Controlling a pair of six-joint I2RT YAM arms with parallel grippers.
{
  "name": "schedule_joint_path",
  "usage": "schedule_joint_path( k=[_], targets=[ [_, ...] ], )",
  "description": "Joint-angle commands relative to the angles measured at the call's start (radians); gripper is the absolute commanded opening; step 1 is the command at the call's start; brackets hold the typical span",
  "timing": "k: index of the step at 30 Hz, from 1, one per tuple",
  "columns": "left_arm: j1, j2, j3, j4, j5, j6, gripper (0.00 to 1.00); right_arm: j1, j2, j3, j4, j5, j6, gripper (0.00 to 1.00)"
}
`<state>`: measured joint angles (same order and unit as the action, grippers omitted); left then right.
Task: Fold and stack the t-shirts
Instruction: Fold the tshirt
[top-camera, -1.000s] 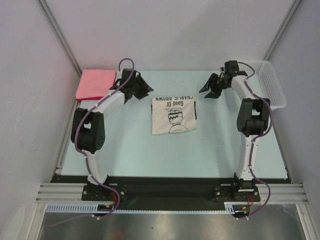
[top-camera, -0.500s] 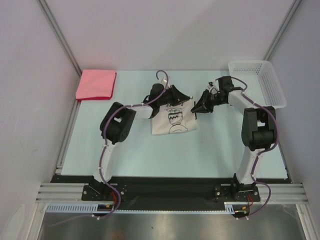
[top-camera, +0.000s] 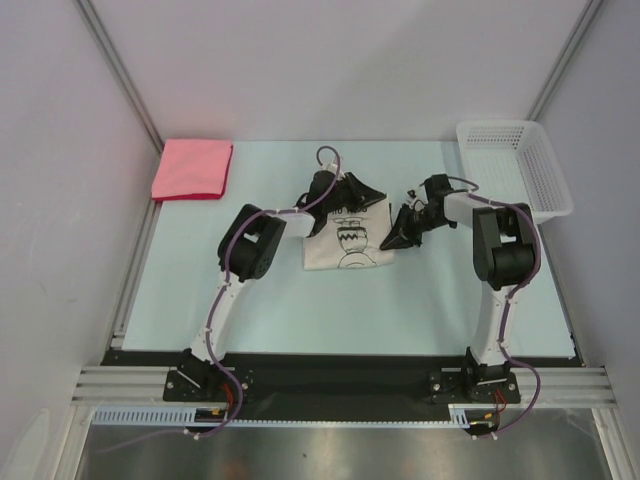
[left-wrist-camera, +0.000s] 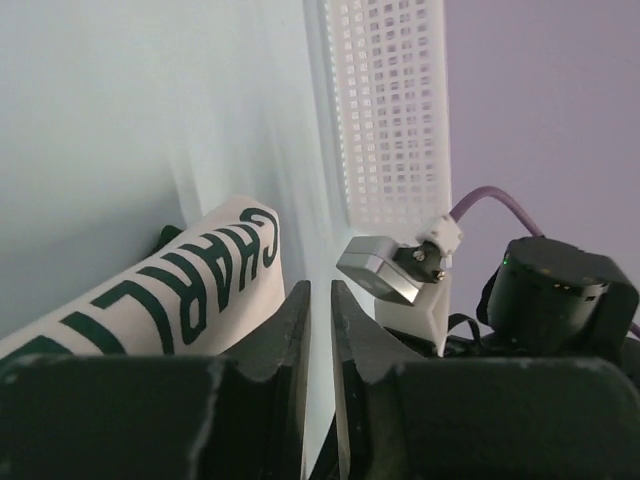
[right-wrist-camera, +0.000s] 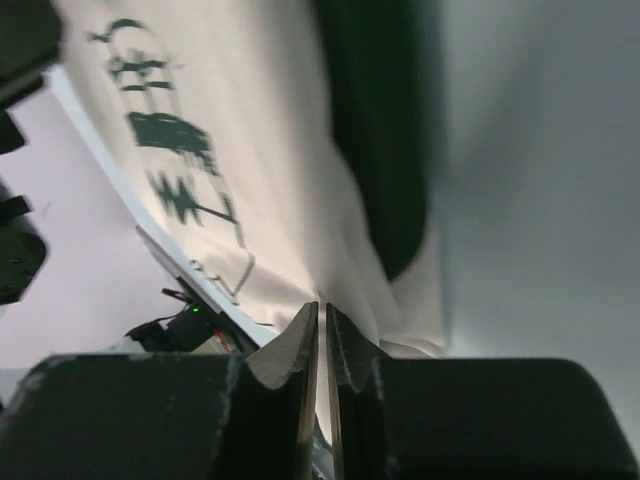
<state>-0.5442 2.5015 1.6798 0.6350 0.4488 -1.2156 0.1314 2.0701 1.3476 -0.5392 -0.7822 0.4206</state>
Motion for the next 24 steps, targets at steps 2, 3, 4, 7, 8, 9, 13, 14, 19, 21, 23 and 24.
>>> schedule_joint_path(
  k=[2, 3, 4, 7, 8, 9, 13, 14, 19, 21, 23, 24],
  targets=[
    [0.007, 0.011, 0.038, -0.035, -0.007, -0.007, 0.16, -0.058, -0.085, -0.051, -0.067, 0.101, -0.065, 0.12],
    [0.006, 0.007, 0.049, -0.055, -0.004, -0.001, 0.16, -0.061, -0.111, -0.047, -0.073, 0.094, -0.062, 0.12],
    [0.006, 0.0, 0.055, -0.066, -0.001, 0.014, 0.16, -0.061, -0.122, -0.039, -0.079, 0.078, -0.06, 0.12],
    [0.007, -0.026, 0.084, -0.119, 0.01, 0.054, 0.17, -0.027, -0.171, 0.034, -0.134, 0.083, -0.059, 0.13],
    [0.009, -0.029, 0.092, -0.15, 0.014, 0.065, 0.18, -0.007, -0.186, 0.05, -0.155, 0.083, -0.057, 0.13],
    [0.009, -0.032, 0.103, -0.162, 0.019, 0.073, 0.18, 0.002, -0.195, 0.07, -0.162, 0.081, -0.052, 0.14],
    [0.016, -0.036, 0.115, -0.202, 0.033, 0.088, 0.18, 0.056, -0.17, 0.056, -0.122, 0.015, 0.007, 0.15],
    [0.018, -0.036, 0.113, -0.202, 0.036, 0.09, 0.18, 0.066, -0.154, 0.051, -0.102, 0.015, 0.01, 0.15],
    [0.024, 0.017, 0.135, -0.207, 0.051, 0.035, 0.19, 0.067, -0.099, -0.109, 0.074, -0.044, 0.033, 0.15],
    [0.026, 0.049, 0.17, -0.204, 0.05, 0.033, 0.19, 0.048, -0.084, -0.162, 0.156, -0.061, 0.026, 0.14],
    [0.026, 0.081, 0.182, -0.19, 0.053, 0.022, 0.19, 0.021, -0.071, -0.2, 0.177, -0.066, 0.015, 0.14],
    [0.027, 0.088, 0.181, -0.175, 0.05, 0.013, 0.19, 0.013, -0.076, -0.209, 0.18, -0.081, 0.006, 0.13]
  ],
)
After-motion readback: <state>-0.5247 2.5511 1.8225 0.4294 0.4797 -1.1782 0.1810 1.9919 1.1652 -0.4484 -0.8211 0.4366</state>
